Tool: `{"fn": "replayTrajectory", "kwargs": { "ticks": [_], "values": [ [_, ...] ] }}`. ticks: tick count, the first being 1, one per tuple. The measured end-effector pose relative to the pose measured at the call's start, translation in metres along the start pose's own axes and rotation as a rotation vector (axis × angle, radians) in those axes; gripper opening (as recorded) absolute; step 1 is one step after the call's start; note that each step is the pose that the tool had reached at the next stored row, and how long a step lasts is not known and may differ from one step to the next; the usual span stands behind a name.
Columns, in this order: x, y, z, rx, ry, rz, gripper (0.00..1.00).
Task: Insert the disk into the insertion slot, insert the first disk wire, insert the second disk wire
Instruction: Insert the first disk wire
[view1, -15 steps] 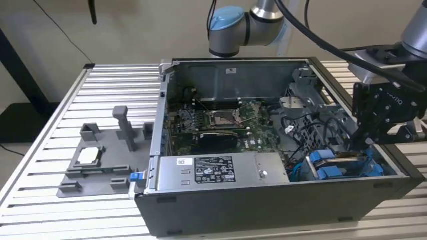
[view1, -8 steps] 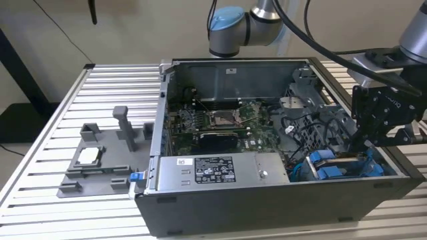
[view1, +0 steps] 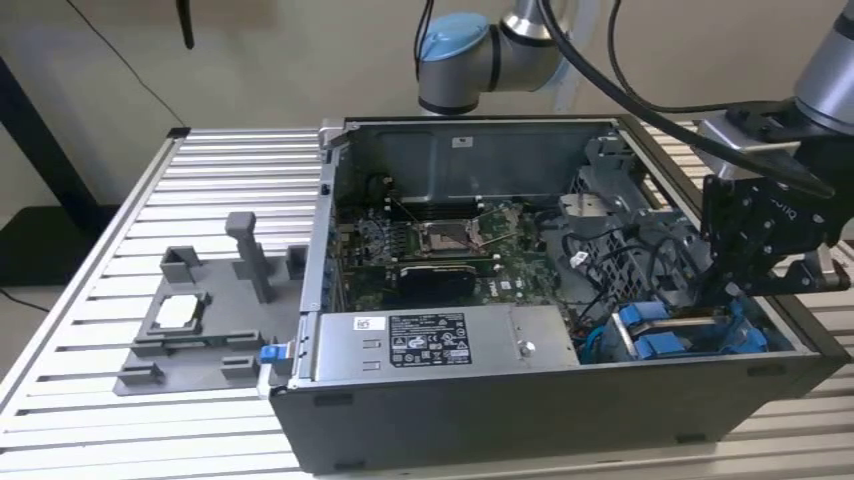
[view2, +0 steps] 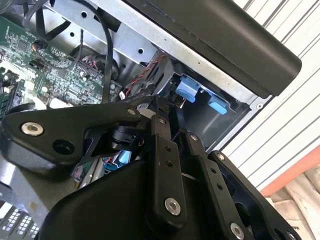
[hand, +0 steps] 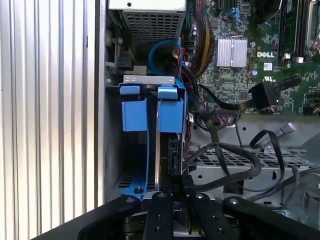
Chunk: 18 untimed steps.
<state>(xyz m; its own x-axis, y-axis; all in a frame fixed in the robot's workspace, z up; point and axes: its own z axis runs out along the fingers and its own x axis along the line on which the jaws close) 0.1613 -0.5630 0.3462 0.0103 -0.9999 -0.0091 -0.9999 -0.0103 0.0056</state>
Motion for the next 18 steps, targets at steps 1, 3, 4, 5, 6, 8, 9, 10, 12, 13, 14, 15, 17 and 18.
{"fn": "replayTrajectory", "kwargs": {
  "ticks": [1,3,4,5,6,8,9,10,12,13,14,15,17,18],
  "values": [
    [0.0,-0.0002,0.0007,-0.0004,0.0002,0.003,0.19],
    [0.0001,-0.0003,0.0025,-0.0014,0.0001,0.01,0.19],
    [0.0001,-0.0004,0.0034,-0.002,0.0001,0.013,0.19],
    [0.0,-0.0004,0.0043,-0.0027,0.0001,0.017,0.19],
    [0.0,-0.0005,0.005,-0.0036,0.0005,0.02,0.19],
    [0.0001,-0.0008,0.0066,-0.0044,0.0009,0.023,0.19],
    [0.0,-0.0013,0.0078,-0.0043,-0.0002,0.024,0.19],
    [0.0001,-0.0014,0.009,-0.0044,-0.0009,0.024,0.19],
    [0.0001,-0.0019,0.0094,-0.0046,0.0003,0.024,0.19],
    [0.0002,-0.002,0.0102,-0.0044,0.0001,0.025,0.19],
    [0.0002,-0.0021,0.0109,-0.0044,0.0006,0.025,0.19],
    [0.0002,-0.0021,0.0121,-0.0045,0.0015,0.026,0.19],
    [0.0002,-0.0022,0.015,-0.0049,0.0011,0.027,0.19],
    [0.0002,-0.0022,0.0155,-0.0058,0.0003,0.027,0.19]
  ]
}}
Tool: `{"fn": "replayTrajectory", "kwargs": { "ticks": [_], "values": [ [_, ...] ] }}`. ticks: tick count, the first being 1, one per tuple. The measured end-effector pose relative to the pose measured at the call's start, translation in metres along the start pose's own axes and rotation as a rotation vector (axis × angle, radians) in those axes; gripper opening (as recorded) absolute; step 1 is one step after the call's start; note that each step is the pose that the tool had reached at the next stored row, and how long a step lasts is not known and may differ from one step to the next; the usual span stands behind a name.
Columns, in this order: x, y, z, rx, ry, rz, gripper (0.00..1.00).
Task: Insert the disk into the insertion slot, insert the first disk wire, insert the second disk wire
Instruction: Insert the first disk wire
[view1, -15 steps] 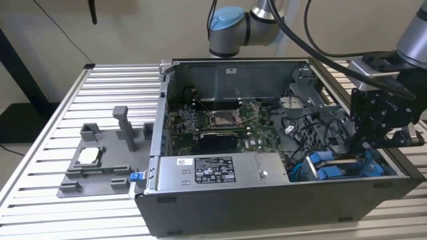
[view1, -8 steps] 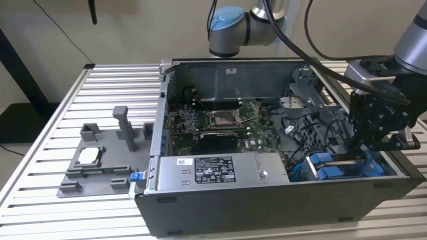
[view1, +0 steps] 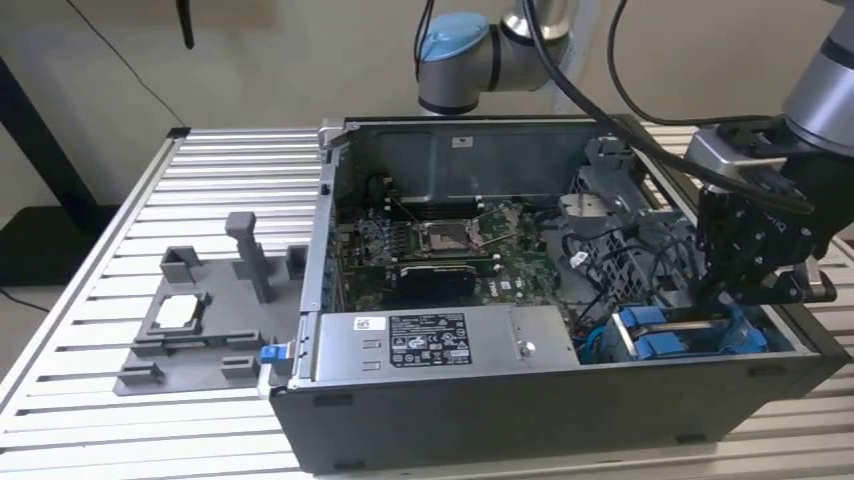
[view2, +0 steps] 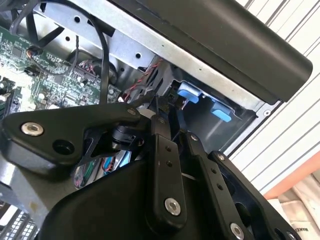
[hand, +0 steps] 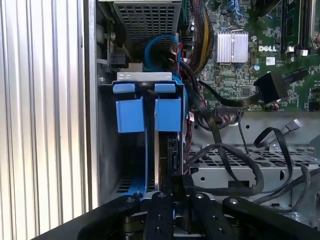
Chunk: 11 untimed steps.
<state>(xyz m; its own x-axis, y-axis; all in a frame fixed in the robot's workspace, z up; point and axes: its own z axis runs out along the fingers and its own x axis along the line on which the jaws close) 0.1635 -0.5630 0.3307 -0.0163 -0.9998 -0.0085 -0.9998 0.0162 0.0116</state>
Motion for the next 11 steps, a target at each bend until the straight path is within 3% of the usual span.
{"fn": "replayTrajectory", "kwargs": {
  "ticks": [3,4,11],
  "values": [
    [-0.0001,0.0001,-0.0031,-0.0024,-0.0018,0.0,0.2],
    [-0.0001,0.0001,-0.0071,-0.0025,-0.001,0.0,0.27],
    [-0.0003,0.0004,-0.0364,-0.0025,-0.0002,0.0,0.27]
  ]
}}
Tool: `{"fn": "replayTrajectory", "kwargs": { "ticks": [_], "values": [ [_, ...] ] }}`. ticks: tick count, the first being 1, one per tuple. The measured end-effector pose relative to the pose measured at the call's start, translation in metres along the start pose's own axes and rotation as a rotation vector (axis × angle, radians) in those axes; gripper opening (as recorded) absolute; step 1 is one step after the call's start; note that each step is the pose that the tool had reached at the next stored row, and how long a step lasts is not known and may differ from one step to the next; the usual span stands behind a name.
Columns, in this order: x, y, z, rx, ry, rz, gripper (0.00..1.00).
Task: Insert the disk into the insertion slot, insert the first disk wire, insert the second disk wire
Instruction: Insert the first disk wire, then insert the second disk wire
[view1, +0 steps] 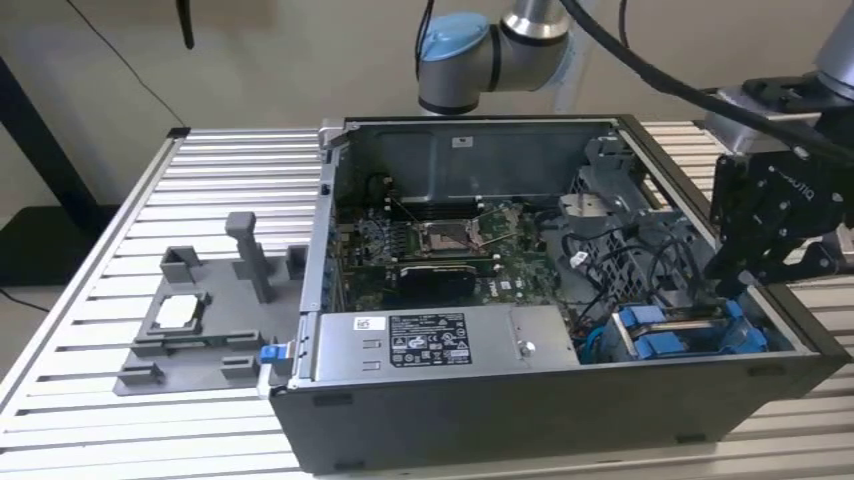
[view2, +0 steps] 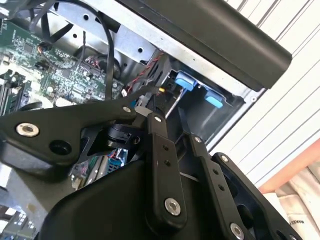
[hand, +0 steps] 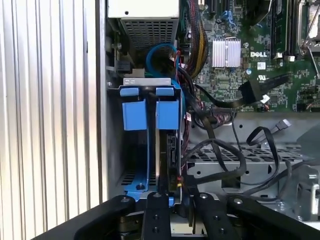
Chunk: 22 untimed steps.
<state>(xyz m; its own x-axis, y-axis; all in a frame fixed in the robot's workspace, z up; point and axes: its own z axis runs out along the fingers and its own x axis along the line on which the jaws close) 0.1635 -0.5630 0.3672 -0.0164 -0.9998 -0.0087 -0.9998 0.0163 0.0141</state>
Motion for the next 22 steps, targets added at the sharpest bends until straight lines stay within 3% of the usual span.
{"fn": "replayTrajectory", "kwargs": {
  "ticks": [7,11,13,22],
  "values": [
    [-0.0002,0.0004,-0.0298,0.0,0.0,0.0,0.27],
    [-0.0003,0.0004,-0.0305,0.0,-0.0003,0.0,0.27],
    [-0.0036,0.0004,-0.0307,0.0,0.0001,0.0,0.27],
    [-0.0409,0.0014,-0.0302,-0.0001,-0.0002,0.0,0.27]
  ]
}}
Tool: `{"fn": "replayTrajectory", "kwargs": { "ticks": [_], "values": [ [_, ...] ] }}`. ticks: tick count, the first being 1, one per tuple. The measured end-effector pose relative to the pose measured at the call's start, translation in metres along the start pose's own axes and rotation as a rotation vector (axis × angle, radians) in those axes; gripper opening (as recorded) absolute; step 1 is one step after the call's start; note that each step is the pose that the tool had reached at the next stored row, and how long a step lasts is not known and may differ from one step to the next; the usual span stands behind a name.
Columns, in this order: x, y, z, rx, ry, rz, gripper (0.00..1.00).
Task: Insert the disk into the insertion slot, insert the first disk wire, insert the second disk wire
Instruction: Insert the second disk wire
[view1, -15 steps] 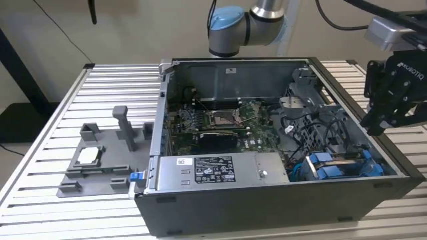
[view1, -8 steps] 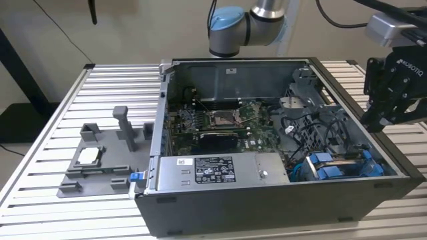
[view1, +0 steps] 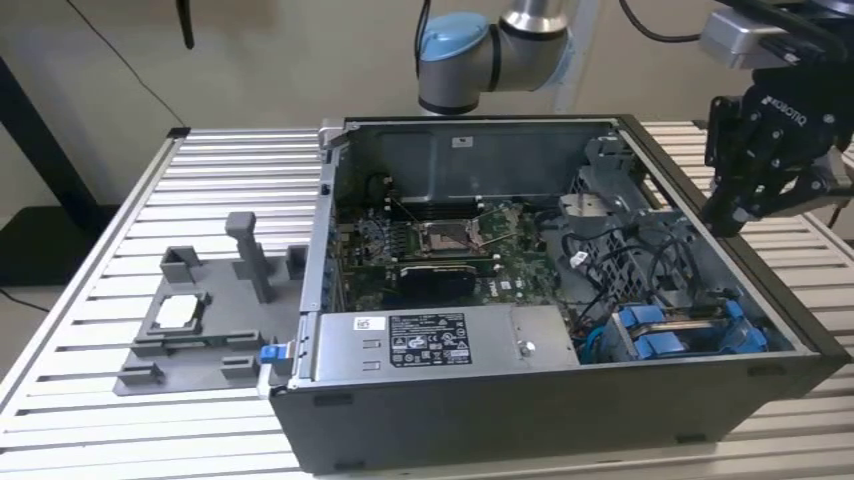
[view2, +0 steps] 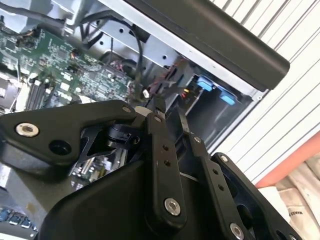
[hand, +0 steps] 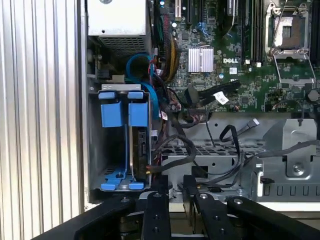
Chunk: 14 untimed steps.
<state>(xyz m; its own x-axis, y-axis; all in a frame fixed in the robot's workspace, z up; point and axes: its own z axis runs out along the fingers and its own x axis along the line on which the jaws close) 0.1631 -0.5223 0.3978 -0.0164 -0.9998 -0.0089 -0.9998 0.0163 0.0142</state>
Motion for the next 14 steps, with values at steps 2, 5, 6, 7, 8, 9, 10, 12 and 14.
{"fn": "replayTrajectory", "kwargs": {
  "ticks": [2,5,6,7,8,9,10,12,14],
  "values": [
    [-0.0089,0.0001,0.0,0.0,0.0002,0.0,0.27],
    [-0.0137,0.0039,0.0002,0.0001,0.0003,0.0,0.27],
    [-0.0136,0.0073,0.0002,0.0001,0.0004,0.0,0.27],
    [-0.0131,0.0105,0.0002,0.0001,0.0005,0.0,0.27],
    [-0.0122,0.0137,0.0003,0.0001,0.0004,0.0,0.27],
    [-0.0111,0.0168,0.0003,0.0002,0.0005,0.0,0.27],
    [-0.0095,0.0198,0.0003,0.0003,0.0005,0.0,0.27],
    [-0.0062,0.0258,0.0003,0.0005,0.0006,0.0,0.27],
    [-0.0033,0.0335,0.0005,0.001,0.0003,0.0,0.27]
  ]
}}
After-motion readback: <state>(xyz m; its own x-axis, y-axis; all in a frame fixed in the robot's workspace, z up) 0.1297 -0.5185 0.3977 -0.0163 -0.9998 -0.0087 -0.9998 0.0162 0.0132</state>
